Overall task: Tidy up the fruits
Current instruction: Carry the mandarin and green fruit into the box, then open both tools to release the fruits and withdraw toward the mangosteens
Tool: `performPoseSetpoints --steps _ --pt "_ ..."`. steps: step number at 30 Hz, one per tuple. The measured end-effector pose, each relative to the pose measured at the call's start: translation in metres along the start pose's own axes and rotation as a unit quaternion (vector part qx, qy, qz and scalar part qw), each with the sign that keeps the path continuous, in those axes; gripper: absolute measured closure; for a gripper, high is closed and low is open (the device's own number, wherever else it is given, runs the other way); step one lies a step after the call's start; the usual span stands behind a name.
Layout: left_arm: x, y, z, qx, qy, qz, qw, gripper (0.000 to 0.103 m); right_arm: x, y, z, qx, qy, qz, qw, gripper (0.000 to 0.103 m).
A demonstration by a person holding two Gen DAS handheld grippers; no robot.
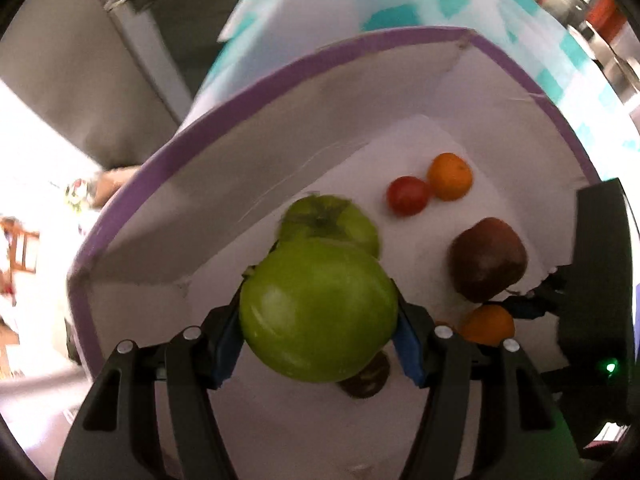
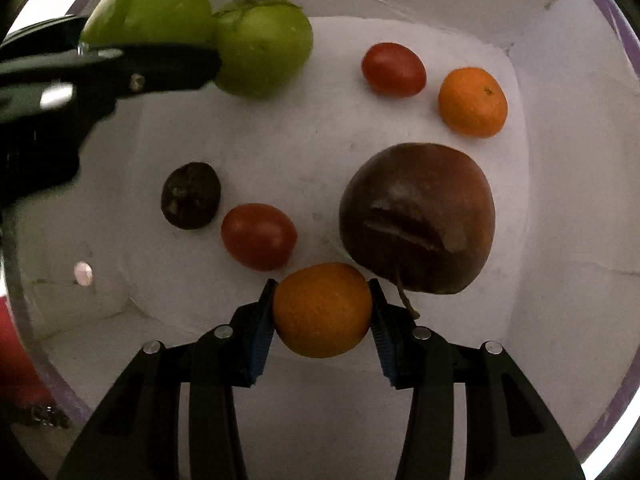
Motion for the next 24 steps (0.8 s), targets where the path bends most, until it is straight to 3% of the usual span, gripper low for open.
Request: performPoseSetpoints --steps 3,10,12,15,21,24 --pt "0.015 0.009 -0.006 0.02 -0.014 0.007 0.9997 0.039 0.003 0.002 -0.001 0.002 0.009 0.006 1.0 0.058" --pt "0.01 0.011 -0.018 0.051 -0.018 0.005 0.9985 0.038 0.012 0.002 0.0 0.001 0.015 -0.003 1.0 0.057" --pt "0.011 0.011 -0.019 0.057 -0.02 0.011 0.9981 0.038 0.013 0.003 0.003 -0.007 0.012 -0.01 1.0 0.043" --pt "0.012 0.01 -0.017 0.054 -0.02 0.02 0.9981 0.033 0.006 0.003 0.005 -0.019 0.013 -0.021 1.0 0.027" --pt "-0.003 0.006 0.0 0.022 -0.04 -0.015 0.9988 0.021 -0.004 0.013 0.023 -0.036 0.006 -0.033 0.999 0.024" --pt "-0.011 -0.001 0.011 0.003 -0.045 -0.024 0.9987 0.014 -0.006 0.018 0.052 -0.1 -0.015 -0.045 0.994 0.024"
Point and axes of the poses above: each gripper's, at about its wrist camera, not at the fingertips, and z roughly against the way its jaws point, x to its left, y to its underside, the point moved 9 cm from there along -z, roughly the way its jaws point, and after that the axes turned 6 degrees about z, right-handed, at the moved point
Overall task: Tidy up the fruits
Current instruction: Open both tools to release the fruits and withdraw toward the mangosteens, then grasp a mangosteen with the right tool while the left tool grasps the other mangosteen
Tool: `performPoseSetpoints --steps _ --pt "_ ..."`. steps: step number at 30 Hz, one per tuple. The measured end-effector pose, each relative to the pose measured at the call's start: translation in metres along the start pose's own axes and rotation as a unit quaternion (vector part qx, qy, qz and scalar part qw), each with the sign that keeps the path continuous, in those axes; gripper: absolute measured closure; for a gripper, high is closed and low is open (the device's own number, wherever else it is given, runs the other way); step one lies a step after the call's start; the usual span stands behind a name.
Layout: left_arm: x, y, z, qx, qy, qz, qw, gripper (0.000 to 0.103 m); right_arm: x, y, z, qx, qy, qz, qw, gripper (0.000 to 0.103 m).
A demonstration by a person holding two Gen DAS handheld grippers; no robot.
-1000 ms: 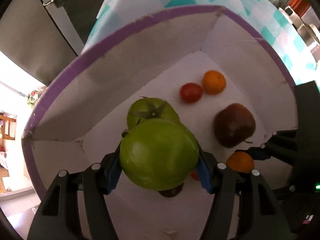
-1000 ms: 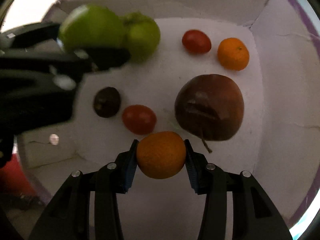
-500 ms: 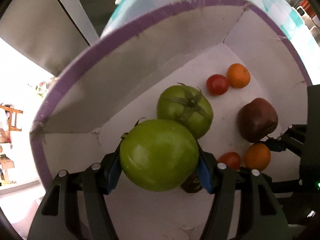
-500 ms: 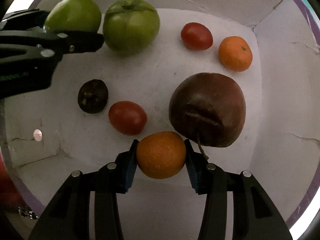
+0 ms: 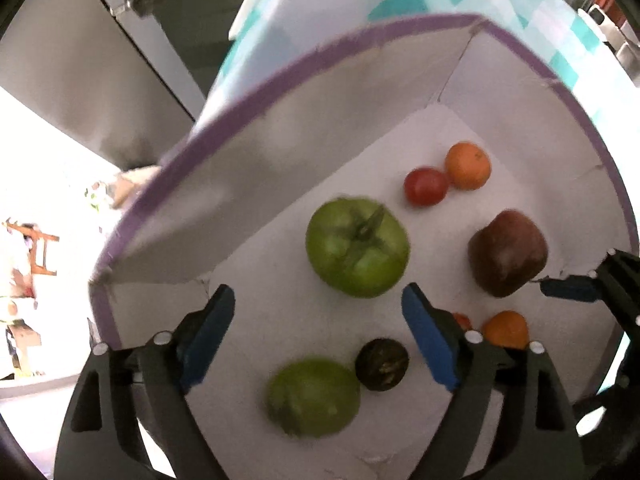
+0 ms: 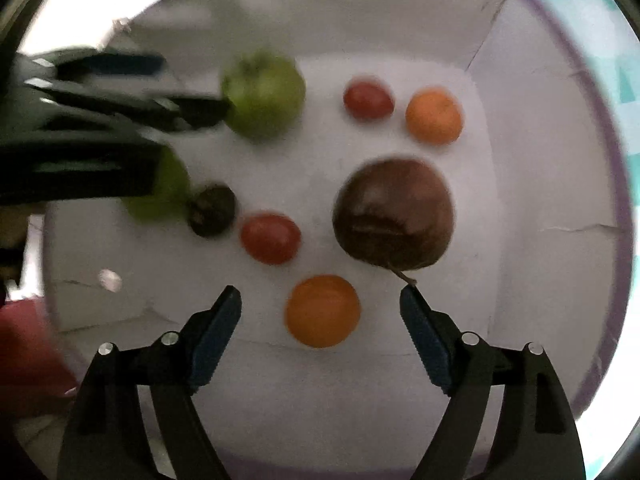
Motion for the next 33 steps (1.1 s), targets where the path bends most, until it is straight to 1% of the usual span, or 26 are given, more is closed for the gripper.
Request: performPoseSetpoints --steps 1,2,4,6,7,8,9,10,11,12,14,17,19,21,22,24,26,28,29,30,31,33 --pt "-0.003 -0.003 0.004 -0.004 0.0 -0.001 1.0 0.013 -0.002 -0.001 0.013 -0.03 -0.006 -0.008 0.999 0.024" --pt "-0.007 -0.008 0.008 -0.009 0.003 -0.004 1.0 0.013 -0.008 -0.003 0.033 -0.076 -0.013 -0.024 0.997 0.024" --pt "-0.014 -0.014 0.013 -0.015 0.005 -0.012 0.9998 0.013 -0.024 -0.003 0.067 -0.152 -0.022 -0.061 0.986 0.024" --pt "-0.023 -0.02 0.017 -0.022 0.006 -0.024 0.9995 0.013 -0.054 0.002 0.1 -0.224 -0.01 -0.122 0.967 0.024" --pt "-0.027 -0.022 0.019 -0.025 0.006 -0.028 0.9993 0.013 -0.071 -0.002 0.115 -0.249 -0.002 -0.153 0.956 0.024" --pt "-0.033 -0.028 0.017 -0.027 0.008 -0.032 0.9991 0.013 -0.094 0.005 0.126 -0.271 0.014 -0.195 0.942 0.024" --pt "-0.038 -0.031 0.016 -0.029 0.009 -0.035 0.9989 0.013 -0.119 0.017 0.132 -0.285 0.034 -0.239 0.928 0.023" --pt "-0.042 -0.035 0.012 -0.03 0.011 -0.038 0.9988 0.013 -0.139 0.029 0.134 -0.289 0.047 -0.268 0.918 0.023" --pt "-0.046 -0.041 0.006 -0.031 0.011 -0.04 0.9987 0.013 -0.164 0.045 0.132 -0.286 0.067 -0.312 0.903 0.022" --pt "-0.05 -0.045 0.004 -0.033 0.012 -0.043 0.9985 0.013 -0.179 0.062 0.13 -0.279 0.08 -0.338 0.895 0.022" --pt "-0.06 -0.055 -0.003 -0.035 0.011 -0.049 0.9981 0.013 -0.219 0.085 0.115 -0.252 0.111 -0.377 0.884 0.022" --pt "-0.066 -0.061 -0.009 -0.032 0.01 -0.053 0.998 0.013 -0.251 0.102 0.088 -0.219 0.134 -0.397 0.881 0.022" --pt "-0.067 -0.062 -0.008 -0.031 0.008 -0.057 0.9979 0.013 -0.262 0.102 0.069 -0.205 0.144 -0.399 0.882 0.022" --pt "-0.069 -0.068 -0.005 -0.041 0.004 -0.06 0.9973 0.013 -0.27 0.101 0.042 -0.195 0.146 -0.402 0.883 0.022" --pt "-0.07 -0.071 -0.001 -0.052 0.006 -0.061 0.9968 0.013 -0.277 0.1 0.032 -0.188 0.15 -0.401 0.884 0.022" --pt "-0.075 -0.081 0.012 -0.086 0.024 -0.059 0.9942 0.013 -0.288 0.1 0.019 -0.182 0.158 -0.402 0.883 0.022" --pt "-0.082 -0.092 0.028 -0.117 0.044 -0.058 0.9905 0.013 -0.3 0.096 0.009 -0.184 0.164 -0.404 0.881 0.022" --pt "-0.09 -0.104 0.04 -0.14 0.055 -0.065 0.9864 0.012 -0.307 0.091 0.005 -0.186 0.167 -0.402 0.881 0.022" --pt "-0.099 -0.114 0.048 -0.157 0.063 -0.069 0.9832 0.011 -0.309 0.088 0.003 -0.186 0.172 -0.397 0.882 0.024" --pt "-0.106 -0.118 0.053 -0.163 0.07 -0.072 0.9814 0.006 -0.311 0.084 0.001 -0.187 0.175 -0.392 0.883 0.025" --pt "-0.115 -0.125 0.057 -0.17 0.081 -0.078 0.979 0.005 -0.311 0.081 0.001 -0.19 0.18 -0.386 0.884 0.025" --pt "-0.144 -0.144 0.066 -0.186 0.103 -0.094 0.9727 0.005 -0.311 0.076 0.0 -0.19 0.195 -0.374 0.887 0.031"
Point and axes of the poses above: each gripper's, at about its wrist camera, not at the fingertips, and z roughly against the way its jaws point, x to its left, y to its underside, the point moved 9 cm from there along -z, roughly the way its jaws point, and after that the axes turned 6 degrees about z, right-handed, at the moved point
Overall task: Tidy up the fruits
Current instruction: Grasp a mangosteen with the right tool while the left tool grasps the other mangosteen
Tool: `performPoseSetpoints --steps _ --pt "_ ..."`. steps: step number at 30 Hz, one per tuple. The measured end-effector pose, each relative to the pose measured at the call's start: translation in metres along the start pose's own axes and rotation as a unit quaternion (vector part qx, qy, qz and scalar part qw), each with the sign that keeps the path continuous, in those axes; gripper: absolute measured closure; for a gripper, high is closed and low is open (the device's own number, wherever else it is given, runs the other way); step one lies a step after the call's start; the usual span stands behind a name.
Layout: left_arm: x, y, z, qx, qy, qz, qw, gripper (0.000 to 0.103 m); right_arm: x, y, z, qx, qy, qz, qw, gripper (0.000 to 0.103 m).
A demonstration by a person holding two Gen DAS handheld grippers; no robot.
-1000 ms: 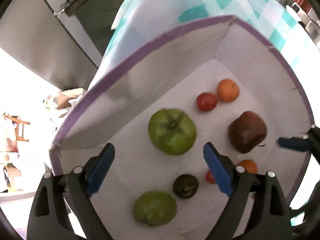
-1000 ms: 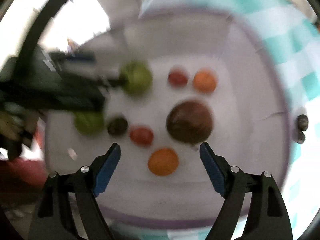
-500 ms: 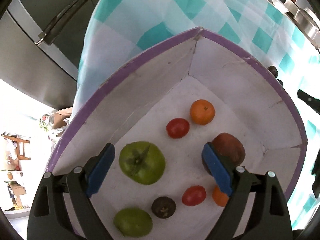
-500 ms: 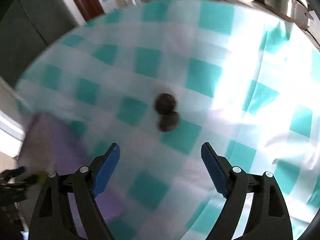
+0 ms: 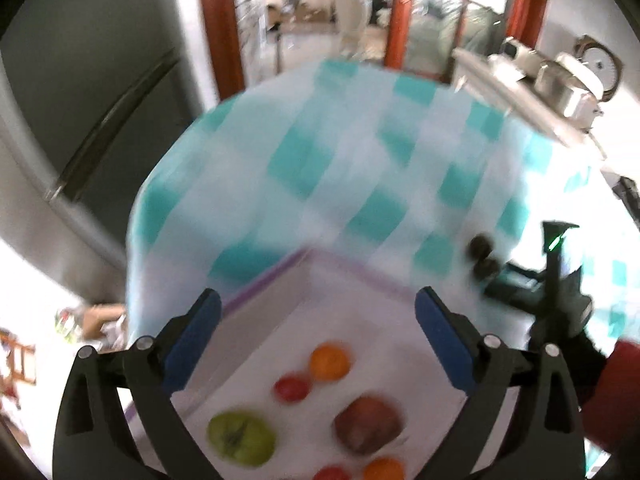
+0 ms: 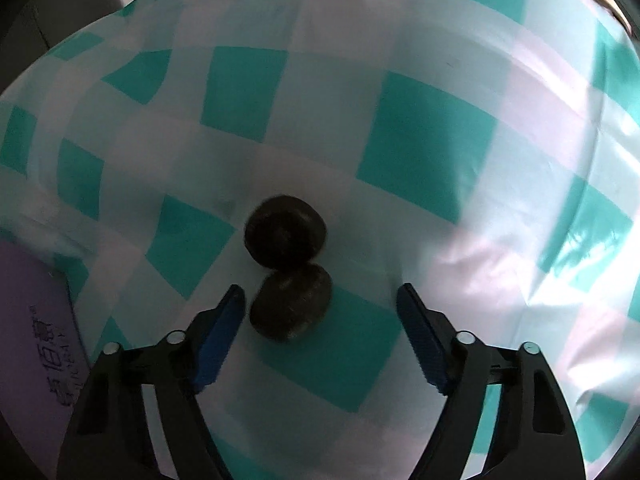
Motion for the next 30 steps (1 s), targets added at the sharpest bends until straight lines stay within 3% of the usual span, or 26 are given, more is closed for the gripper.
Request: performPoseSetpoints --steps 2,5,8,12,15,19,20,23,24,26,27,30 --pt "-0.026 -0.013 -0.011 0.012 0.026 -0.011 0.9995 0.004 0.004 -0.002 -0.002 -0.006 0.013 0.018 1.0 0.036" --pt "-0.066 -0.023 -0.04 0.062 0.045 -0.023 0.9968 0.004 0.015 -0.003 -0.002 -0.018 0.013 0.05 0.998 0.063" --pt "-0.106 -0.022 -0.07 0.122 0.071 -0.043 0.989 0.004 0.018 0.006 0.005 -0.024 0.025 0.064 0.997 0.064" --pt "-0.155 -0.012 -0.108 0.173 0.087 -0.09 0.9769 0.004 -0.007 0.033 0.028 -0.03 0.017 -0.008 0.999 0.064" --pt "-0.186 -0.001 -0.142 0.211 0.087 -0.114 0.9669 0.004 -0.028 0.06 0.046 -0.026 0.019 -0.051 0.998 0.064" --pt "-0.215 0.017 -0.191 0.244 0.047 -0.152 0.9567 0.007 -0.048 0.088 0.066 -0.024 0.021 -0.092 0.995 0.064" --pt "-0.218 0.021 -0.199 0.249 0.038 -0.16 0.9546 0.009 -0.054 0.093 0.07 -0.025 0.023 -0.097 0.995 0.064" --pt "-0.227 0.034 -0.22 0.262 0.022 -0.172 0.9492 0.028 -0.062 0.104 0.083 -0.03 0.027 -0.104 0.994 0.064" --pt "-0.229 0.04 -0.224 0.268 0.019 -0.179 0.9464 0.042 -0.065 0.104 0.085 -0.032 0.029 -0.106 0.993 0.064" --pt "-0.236 0.041 -0.223 0.253 0.031 -0.186 0.9489 0.059 -0.069 0.108 0.089 -0.035 0.031 -0.114 0.992 0.064" --pt "-0.237 0.04 -0.221 0.243 0.033 -0.187 0.9511 0.064 -0.071 0.11 0.091 -0.036 0.031 -0.117 0.992 0.064" --pt "-0.238 0.038 -0.214 0.23 0.051 -0.169 0.957 0.065 -0.062 0.11 0.098 -0.037 0.031 -0.118 0.992 0.064"
Point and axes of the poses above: each gripper's, at about its wrist camera, not at the fingertips, and z roughly against the way its jaws point, x to its left, y to its underside, the point moved 9 cm from there along -z, roughly the way its jaws point, and after that the axes turned 6 degrees about z, right-handed, at the moved point
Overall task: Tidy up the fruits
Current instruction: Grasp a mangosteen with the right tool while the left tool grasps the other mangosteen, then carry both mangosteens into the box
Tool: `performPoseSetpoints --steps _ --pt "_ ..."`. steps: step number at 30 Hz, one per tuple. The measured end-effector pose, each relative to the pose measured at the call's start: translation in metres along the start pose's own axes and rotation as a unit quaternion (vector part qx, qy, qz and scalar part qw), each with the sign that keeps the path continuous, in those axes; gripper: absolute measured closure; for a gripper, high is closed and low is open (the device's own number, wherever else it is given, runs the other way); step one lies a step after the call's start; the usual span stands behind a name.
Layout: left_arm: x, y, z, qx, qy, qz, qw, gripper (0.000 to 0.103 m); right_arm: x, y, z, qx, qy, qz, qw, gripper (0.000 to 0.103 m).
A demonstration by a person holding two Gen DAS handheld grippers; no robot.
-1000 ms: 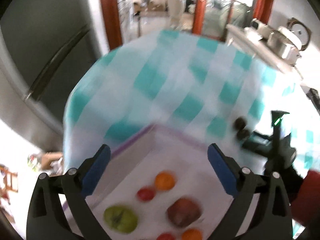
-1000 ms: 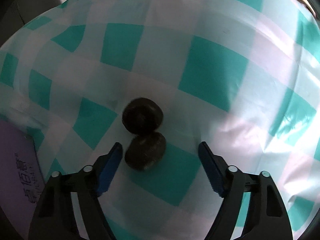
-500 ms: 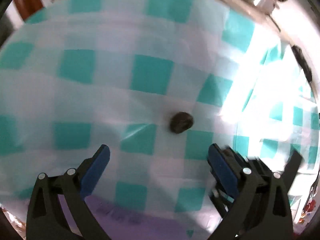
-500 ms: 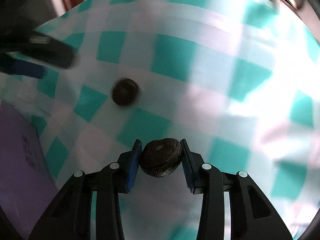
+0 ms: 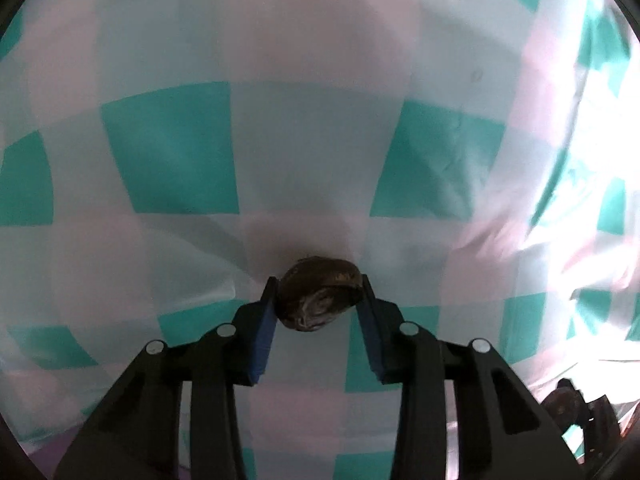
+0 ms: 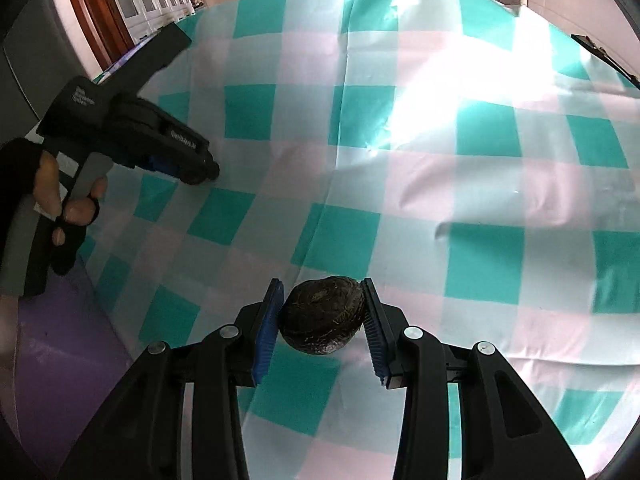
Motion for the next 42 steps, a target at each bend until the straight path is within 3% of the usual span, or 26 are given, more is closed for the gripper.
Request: performPoseSetpoints --steps 3,8,13,16,22,28,35,42 --pt "-0.007 0.001 0.019 -0.026 0.021 0.0 0.9994 0.065 -0.006 -0.001 0.009 -0.003 -0.002 0.003 1.0 0.064" --pt "-0.024 0.013 0.044 -0.045 0.024 -0.002 0.9987 0.065 -0.019 -0.008 0.027 -0.006 0.001 -0.002 1.0 0.064" --pt "-0.036 0.055 0.101 -0.101 0.019 0.004 0.9947 0.064 -0.02 -0.022 0.059 -0.022 -0.02 0.012 0.999 0.064" --pt "-0.035 0.081 0.143 -0.142 -0.004 0.02 0.9896 0.064 -0.009 -0.034 0.082 -0.032 -0.035 0.046 0.998 0.064" --pt "-0.026 0.153 0.24 -0.205 -0.026 0.082 0.975 0.064 0.015 -0.045 0.164 -0.066 -0.07 0.115 0.989 0.064" --pt "-0.035 0.236 0.322 -0.271 -0.038 0.121 0.9543 0.064 0.034 -0.035 0.244 -0.099 -0.082 0.19 0.973 0.064" --pt "-0.059 0.304 0.366 -0.312 -0.046 0.128 0.9403 0.064 0.046 -0.01 0.317 -0.127 -0.087 0.261 0.953 0.064" --pt "-0.077 0.338 0.411 -0.358 -0.053 0.119 0.9248 0.064 0.045 0.002 0.378 -0.157 -0.099 0.303 0.935 0.064"
Point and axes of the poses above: each gripper's, at about its wrist camera, not at the fingertips, and z roughly against the way its jaws point, x to its left, y to its underside, the point moved 9 cm from there along -z, roughly the way its jaws point, and after that the axes turned 6 degrees about z, right-handed, at the moved point
